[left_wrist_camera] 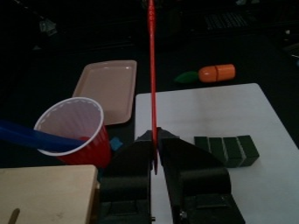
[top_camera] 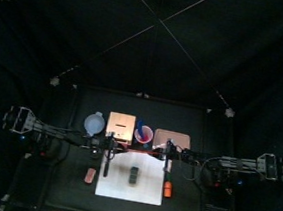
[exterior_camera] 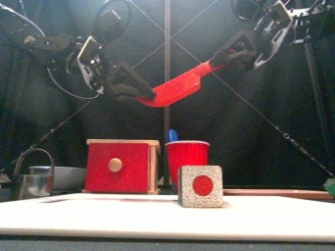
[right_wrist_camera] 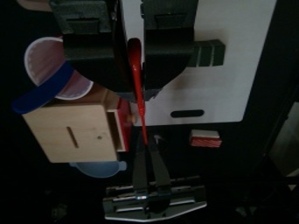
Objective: Place sushi on board then cut the sushi with the knife then place the pieces on the plate
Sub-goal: Cut the sushi into 4 pieces
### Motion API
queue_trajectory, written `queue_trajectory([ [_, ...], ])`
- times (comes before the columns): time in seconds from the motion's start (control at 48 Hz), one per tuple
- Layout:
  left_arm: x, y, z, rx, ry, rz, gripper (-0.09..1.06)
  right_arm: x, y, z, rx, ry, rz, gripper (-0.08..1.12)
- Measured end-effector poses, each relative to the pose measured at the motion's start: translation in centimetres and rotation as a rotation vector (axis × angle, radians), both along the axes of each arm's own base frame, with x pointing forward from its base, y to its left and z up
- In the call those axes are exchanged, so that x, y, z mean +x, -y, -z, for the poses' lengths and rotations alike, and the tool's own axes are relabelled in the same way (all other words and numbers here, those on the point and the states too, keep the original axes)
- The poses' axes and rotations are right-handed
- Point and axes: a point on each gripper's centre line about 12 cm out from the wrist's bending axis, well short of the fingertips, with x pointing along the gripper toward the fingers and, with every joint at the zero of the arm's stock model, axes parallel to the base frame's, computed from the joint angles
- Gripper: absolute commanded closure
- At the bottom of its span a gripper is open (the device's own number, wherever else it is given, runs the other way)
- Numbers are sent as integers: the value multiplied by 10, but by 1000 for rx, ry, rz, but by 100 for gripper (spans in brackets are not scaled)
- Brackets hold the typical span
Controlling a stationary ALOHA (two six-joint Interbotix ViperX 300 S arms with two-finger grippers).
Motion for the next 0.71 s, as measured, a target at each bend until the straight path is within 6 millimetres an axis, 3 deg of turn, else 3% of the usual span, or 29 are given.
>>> queue_trajectory([
  [0.417,0,24,4,-7,-73,78,55,-6,-20,42,219,-254,-56,68],
  [0.708,1,33,11,-15,-97,98,55,1,-23,62,222,-364,-80,70],
])
